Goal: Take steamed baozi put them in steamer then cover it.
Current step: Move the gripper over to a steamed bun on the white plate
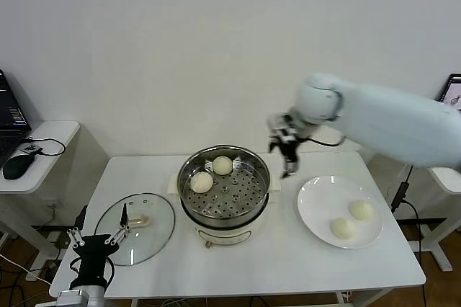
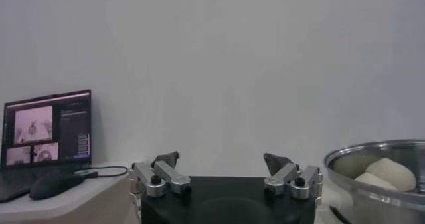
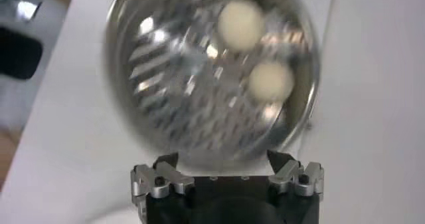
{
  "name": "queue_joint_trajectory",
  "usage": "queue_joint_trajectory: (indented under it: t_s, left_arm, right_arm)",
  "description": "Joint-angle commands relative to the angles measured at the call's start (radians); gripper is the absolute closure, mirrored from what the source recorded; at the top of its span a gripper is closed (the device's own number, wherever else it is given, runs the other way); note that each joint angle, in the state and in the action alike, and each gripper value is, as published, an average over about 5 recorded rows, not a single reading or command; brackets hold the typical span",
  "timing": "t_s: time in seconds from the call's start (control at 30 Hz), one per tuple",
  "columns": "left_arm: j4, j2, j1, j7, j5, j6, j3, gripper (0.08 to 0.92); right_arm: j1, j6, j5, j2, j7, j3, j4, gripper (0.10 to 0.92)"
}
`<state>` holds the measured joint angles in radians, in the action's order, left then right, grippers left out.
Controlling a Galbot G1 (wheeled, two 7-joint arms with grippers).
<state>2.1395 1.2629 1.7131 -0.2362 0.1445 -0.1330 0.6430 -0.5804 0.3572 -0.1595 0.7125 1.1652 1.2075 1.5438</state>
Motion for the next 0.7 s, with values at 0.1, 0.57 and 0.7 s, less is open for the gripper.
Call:
queue_joint_trajectory:
  t_s: [0.1, 0.57, 0.7]
  left_arm:
    - [-0.003, 0.003, 0.006, -0.001, -0.009, -0.003, -0.002, 0.177]
    - [-0.006, 0.014, 0.015, -0.002, -0.026, -0.003, -0.003, 0.177]
    - [-0.006, 0.014, 0.018, -0.002, -0.026, -0.003, 0.0, 0.177]
  right_arm:
    - [0.267, -0.109, 0.245, -0.339, 0.028, -0.14, 0.104, 0.202]
    - [0.679, -0.113, 0.375, -0.313, -0.039, -0.428, 0.02, 0.203]
    - [0.731, -0.118, 0.399, -0.285, -0.053, -0.474, -0.025, 0.202]
